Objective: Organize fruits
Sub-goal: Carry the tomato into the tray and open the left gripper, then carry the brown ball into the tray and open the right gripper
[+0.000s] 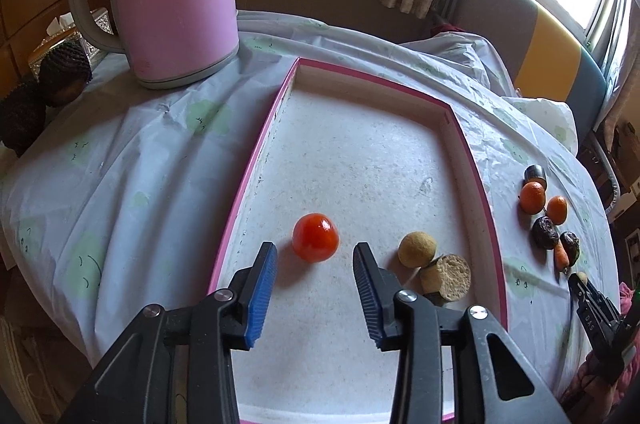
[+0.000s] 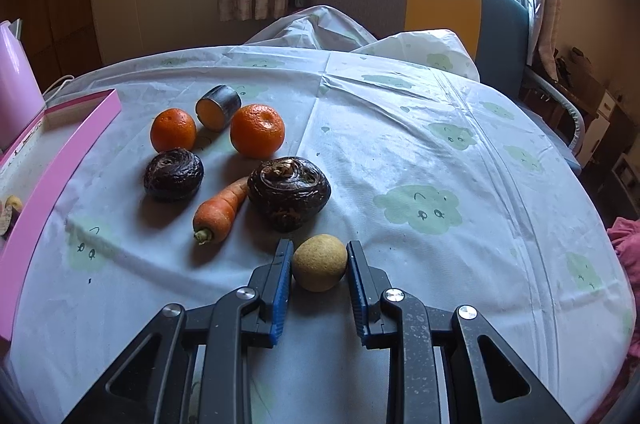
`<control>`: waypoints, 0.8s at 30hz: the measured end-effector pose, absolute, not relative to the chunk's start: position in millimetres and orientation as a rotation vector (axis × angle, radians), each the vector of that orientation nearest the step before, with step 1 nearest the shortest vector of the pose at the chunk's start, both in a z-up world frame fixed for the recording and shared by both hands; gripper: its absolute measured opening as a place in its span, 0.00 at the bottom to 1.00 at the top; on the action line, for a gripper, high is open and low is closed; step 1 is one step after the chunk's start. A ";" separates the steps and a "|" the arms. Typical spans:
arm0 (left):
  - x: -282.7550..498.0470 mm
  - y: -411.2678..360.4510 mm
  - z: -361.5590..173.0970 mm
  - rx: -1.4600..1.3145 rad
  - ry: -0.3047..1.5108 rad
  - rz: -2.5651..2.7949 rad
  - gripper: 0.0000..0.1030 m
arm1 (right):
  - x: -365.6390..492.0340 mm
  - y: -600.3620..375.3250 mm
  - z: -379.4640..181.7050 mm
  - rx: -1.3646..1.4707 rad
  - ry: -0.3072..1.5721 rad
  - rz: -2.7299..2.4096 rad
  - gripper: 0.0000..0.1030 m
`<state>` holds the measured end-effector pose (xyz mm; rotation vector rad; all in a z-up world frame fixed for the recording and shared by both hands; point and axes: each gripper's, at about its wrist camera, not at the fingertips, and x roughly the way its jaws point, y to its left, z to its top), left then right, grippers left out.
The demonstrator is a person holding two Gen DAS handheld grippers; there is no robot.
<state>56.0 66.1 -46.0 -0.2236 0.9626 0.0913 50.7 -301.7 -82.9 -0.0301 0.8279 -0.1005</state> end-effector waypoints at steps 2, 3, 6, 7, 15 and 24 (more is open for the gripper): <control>53.8 65.6 -43.6 -0.217 0.952 0.087 0.39 | 45.4 -302.7 -79.2 -0.005 0.837 -0.094 0.26; 52.2 65.3 -42.0 -0.213 0.945 0.084 0.39 | 42.3 -302.6 -77.0 0.006 0.837 -0.089 0.26; 48.9 64.7 -38.0 -0.202 0.926 0.082 0.39 | 33.6 -296.6 -65.9 0.023 0.816 -0.058 0.26; 48.1 64.5 -37.2 -0.201 0.922 0.080 0.39 | 31.8 -292.9 -61.2 0.025 0.805 -0.041 0.26; 42.9 62.7 -33.1 -0.189 0.903 0.066 0.39 | 35.1 -229.0 -44.8 -0.009 0.804 0.185 0.26; 38.0 68.9 -35.6 -0.206 0.903 0.058 0.39 | 60.2 -146.8 -36.4 -0.042 0.822 0.399 0.26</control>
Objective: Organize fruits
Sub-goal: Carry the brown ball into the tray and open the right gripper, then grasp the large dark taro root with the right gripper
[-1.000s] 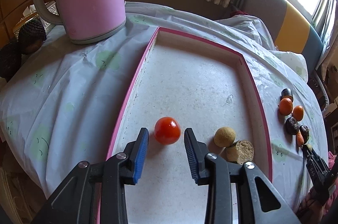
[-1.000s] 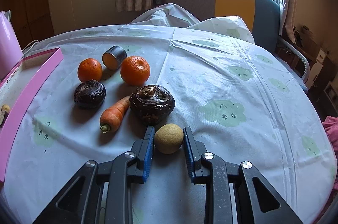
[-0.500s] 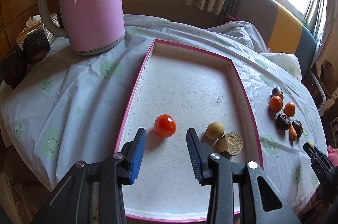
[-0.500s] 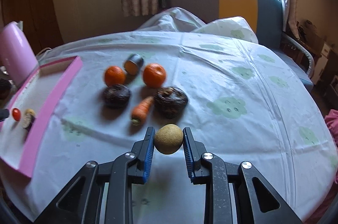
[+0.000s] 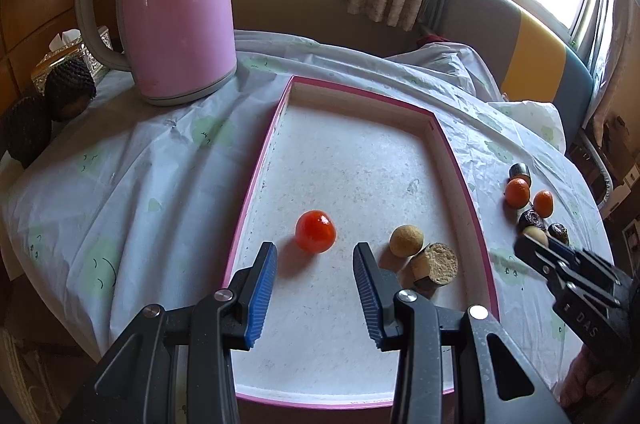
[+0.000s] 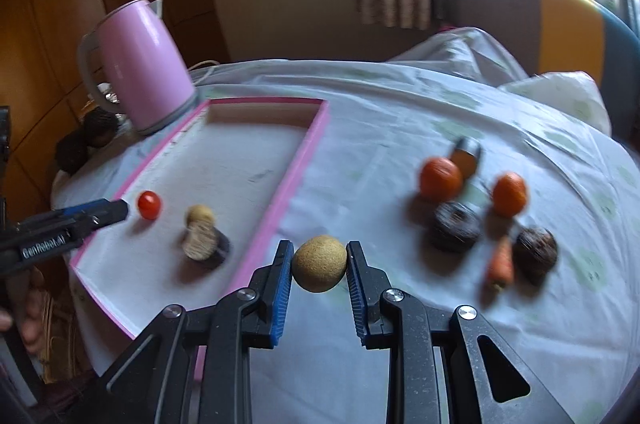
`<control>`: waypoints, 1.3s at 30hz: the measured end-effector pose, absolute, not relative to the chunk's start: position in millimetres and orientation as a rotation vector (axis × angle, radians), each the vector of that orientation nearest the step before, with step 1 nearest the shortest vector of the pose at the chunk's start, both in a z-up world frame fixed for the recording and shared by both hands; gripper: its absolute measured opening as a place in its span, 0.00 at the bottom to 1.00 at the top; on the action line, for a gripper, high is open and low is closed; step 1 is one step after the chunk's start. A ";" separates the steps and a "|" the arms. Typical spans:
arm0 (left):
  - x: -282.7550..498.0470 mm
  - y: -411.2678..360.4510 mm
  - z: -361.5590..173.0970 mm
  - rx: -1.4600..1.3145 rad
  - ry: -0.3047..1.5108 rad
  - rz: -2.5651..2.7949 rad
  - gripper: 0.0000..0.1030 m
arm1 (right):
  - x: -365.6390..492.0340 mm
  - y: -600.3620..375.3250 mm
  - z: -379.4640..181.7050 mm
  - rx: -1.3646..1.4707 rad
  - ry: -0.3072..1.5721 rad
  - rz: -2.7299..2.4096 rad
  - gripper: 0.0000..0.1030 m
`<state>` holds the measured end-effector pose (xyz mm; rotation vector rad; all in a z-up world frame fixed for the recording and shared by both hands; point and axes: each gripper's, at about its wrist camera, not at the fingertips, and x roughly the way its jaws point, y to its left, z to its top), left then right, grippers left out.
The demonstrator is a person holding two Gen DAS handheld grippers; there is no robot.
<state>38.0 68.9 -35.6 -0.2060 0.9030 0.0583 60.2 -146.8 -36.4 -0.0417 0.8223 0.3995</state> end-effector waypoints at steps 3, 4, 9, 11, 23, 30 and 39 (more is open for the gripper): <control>36.7 73.5 -36.8 -0.219 0.903 0.059 0.39 | 76.6 -121.6 -33.6 -0.065 0.823 0.449 0.26; 36.6 74.7 -37.3 -0.223 0.904 0.059 0.39 | 82.3 -113.1 -33.9 -0.068 0.828 0.463 0.26; 35.3 78.1 -39.2 -0.226 0.910 0.058 0.39 | 110.1 -82.5 -47.4 -0.110 0.880 0.493 0.26; 34.4 79.0 -39.6 -0.225 0.910 0.059 0.39 | 116.2 -73.2 -55.9 -0.135 0.897 0.487 0.26; 33.2 76.2 -40.0 -0.224 0.917 0.050 0.39 | 109.4 -81.2 -58.1 -0.085 0.883 0.458 0.47; 33.4 67.6 -36.7 -0.213 0.918 0.027 0.39 | 93.1 -124.5 -44.0 0.019 0.839 0.390 0.47; 32.6 54.9 -32.2 -0.187 0.914 -0.007 0.39 | 68.1 -219.5 -48.8 0.096 0.840 0.180 0.47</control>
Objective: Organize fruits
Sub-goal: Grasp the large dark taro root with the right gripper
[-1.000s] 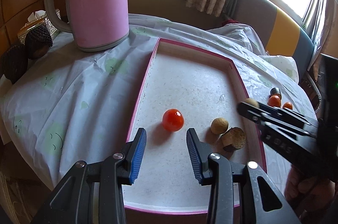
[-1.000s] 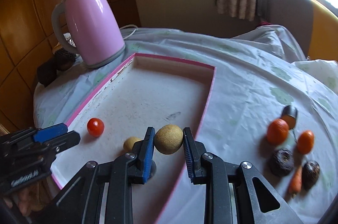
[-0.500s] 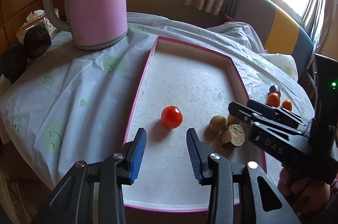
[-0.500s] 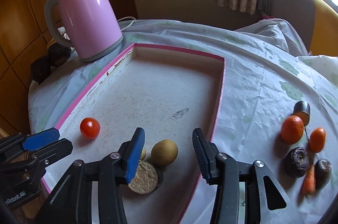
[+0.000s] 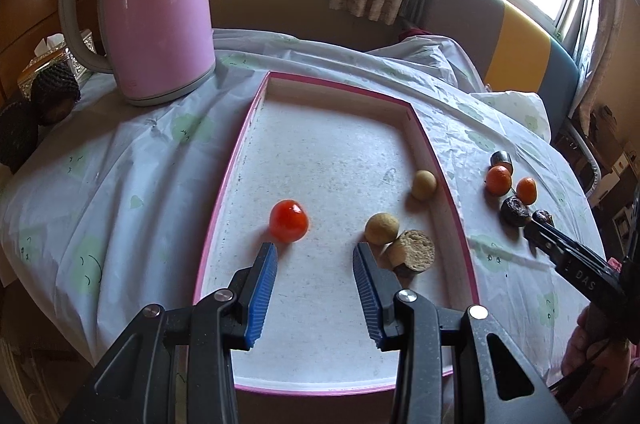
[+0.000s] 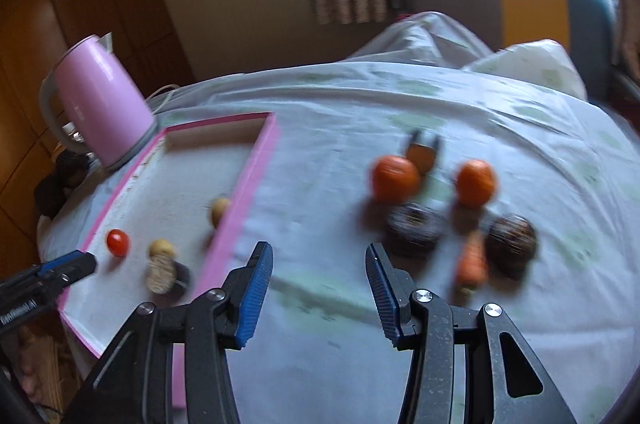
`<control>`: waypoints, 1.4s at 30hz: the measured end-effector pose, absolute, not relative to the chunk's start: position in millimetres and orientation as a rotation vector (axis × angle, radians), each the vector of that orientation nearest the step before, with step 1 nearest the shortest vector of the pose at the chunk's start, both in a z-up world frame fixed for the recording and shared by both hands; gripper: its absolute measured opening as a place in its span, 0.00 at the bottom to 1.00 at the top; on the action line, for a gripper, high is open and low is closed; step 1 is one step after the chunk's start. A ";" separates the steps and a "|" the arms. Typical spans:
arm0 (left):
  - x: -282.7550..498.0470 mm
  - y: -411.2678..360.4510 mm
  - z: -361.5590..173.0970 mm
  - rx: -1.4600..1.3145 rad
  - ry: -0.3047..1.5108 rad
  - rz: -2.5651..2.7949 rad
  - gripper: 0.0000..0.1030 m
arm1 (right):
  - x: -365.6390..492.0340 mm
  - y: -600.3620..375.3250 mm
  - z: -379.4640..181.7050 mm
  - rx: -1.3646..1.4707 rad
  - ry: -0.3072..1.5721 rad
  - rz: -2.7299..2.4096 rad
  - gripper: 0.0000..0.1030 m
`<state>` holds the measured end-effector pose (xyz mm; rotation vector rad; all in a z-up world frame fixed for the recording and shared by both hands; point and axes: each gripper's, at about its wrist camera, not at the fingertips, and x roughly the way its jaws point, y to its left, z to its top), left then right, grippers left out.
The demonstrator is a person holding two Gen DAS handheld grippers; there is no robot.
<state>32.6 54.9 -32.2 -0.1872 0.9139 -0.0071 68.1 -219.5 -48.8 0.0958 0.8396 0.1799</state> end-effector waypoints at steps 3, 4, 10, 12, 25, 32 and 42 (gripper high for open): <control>34.4 49.4 -32.5 -0.179 0.918 -0.020 0.39 | 59.0 -252.0 -53.3 0.107 0.855 0.106 0.31; 34.6 47.2 -32.7 -0.174 0.919 -0.023 0.39 | 56.6 -262.1 -55.5 0.114 0.858 0.080 0.31; 35.3 32.5 -30.0 -0.148 0.925 -0.055 0.39 | 60.1 -304.8 -64.5 0.184 0.869 -0.027 0.31; 35.9 28.3 -29.3 -0.139 0.927 -0.063 0.39 | 64.9 -310.4 -65.3 0.197 0.861 -0.035 0.33; 40.5 6.9 -26.0 -0.097 0.945 -0.108 0.39 | 103.5 -310.8 -79.5 0.174 0.873 -0.027 0.50; 44.6 -15.9 -21.8 -0.066 0.946 -0.162 0.39 | 99.4 -323.9 -80.3 0.164 0.854 -0.080 0.47; 57.0 -65.5 -23.3 -0.031 0.986 -0.305 0.39 | 85.5 -363.4 -83.0 0.171 0.851 -0.210 0.50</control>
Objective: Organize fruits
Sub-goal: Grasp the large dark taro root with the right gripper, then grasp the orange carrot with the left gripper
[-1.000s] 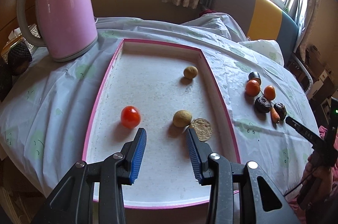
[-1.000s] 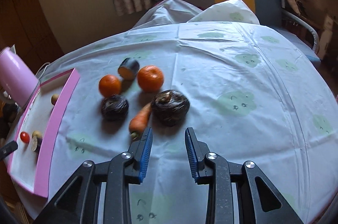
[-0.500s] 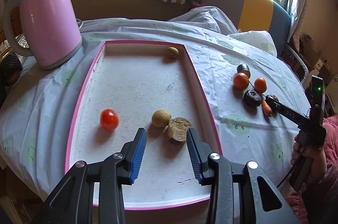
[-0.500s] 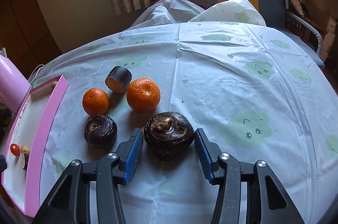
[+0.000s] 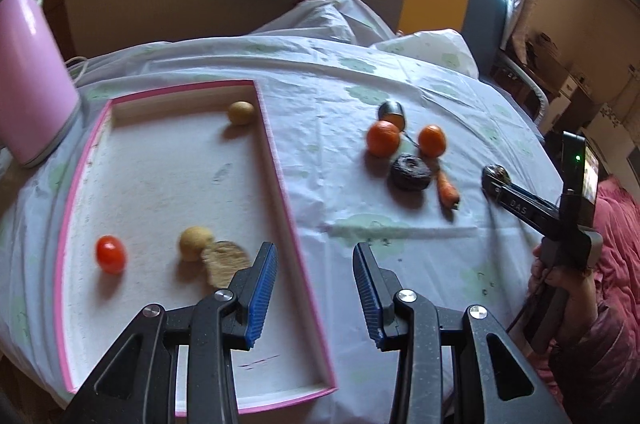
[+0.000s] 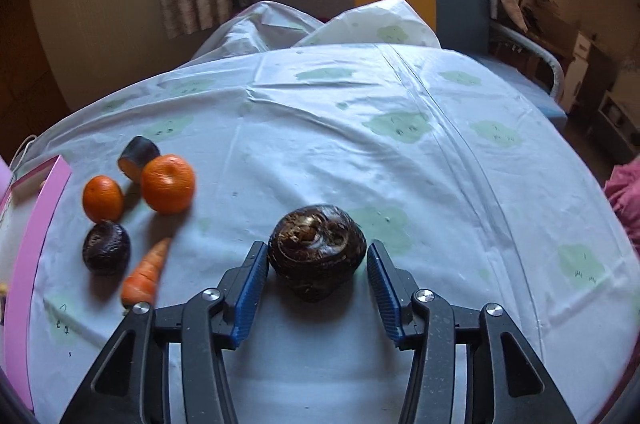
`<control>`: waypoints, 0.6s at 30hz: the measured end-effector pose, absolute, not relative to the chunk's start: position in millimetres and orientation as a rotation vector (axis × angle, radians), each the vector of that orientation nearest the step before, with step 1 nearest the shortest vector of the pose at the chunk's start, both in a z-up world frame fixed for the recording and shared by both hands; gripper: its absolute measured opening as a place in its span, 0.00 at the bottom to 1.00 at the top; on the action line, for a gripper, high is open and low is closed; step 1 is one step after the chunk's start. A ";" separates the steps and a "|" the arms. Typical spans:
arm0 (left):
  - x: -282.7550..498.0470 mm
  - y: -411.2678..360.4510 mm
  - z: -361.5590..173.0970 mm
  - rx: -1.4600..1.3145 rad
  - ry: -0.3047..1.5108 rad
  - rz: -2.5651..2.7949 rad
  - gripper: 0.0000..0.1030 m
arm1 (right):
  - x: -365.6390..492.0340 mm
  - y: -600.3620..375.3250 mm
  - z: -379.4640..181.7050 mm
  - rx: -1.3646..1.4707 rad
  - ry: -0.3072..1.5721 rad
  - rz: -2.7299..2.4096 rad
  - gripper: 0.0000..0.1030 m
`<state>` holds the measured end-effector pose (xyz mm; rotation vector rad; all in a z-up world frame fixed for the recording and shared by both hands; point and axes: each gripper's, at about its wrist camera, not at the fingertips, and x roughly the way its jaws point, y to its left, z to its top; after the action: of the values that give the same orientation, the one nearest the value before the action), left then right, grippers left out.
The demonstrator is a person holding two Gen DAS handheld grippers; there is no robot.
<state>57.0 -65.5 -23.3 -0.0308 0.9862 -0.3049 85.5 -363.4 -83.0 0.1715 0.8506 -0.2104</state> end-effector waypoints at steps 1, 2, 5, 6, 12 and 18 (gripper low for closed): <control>58.0 -72.7 -23.4 -0.021 0.989 -0.323 0.39 | 85.0 -365.5 -83.2 0.180 0.848 -0.210 0.50; 59.2 -78.6 -23.7 -0.015 0.991 -0.339 0.39 | 84.8 -365.6 -83.6 0.181 0.847 -0.210 0.49; 64.7 -95.9 -25.4 -0.015 1.008 -0.382 0.39 | 84.1 -364.6 -84.2 0.176 0.839 -0.213 0.49; 66.4 -101.7 -25.9 -0.018 1.012 -0.393 0.39 | 84.1 -365.4 -84.5 0.180 0.835 -0.211 0.49; 77.1 -130.2 -32.0 -0.007 1.033 -0.440 0.39 | 83.4 -366.2 -86.6 0.194 0.826 -0.205 0.49; 83.5 -154.8 -38.5 0.011 1.045 -0.457 0.38 | 84.3 -365.9 -87.4 0.181 0.827 -0.210 0.49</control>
<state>83.5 -154.8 -38.5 0.0112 1.0448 -0.4572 84.3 -365.9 -87.4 0.1805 0.8273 -0.2103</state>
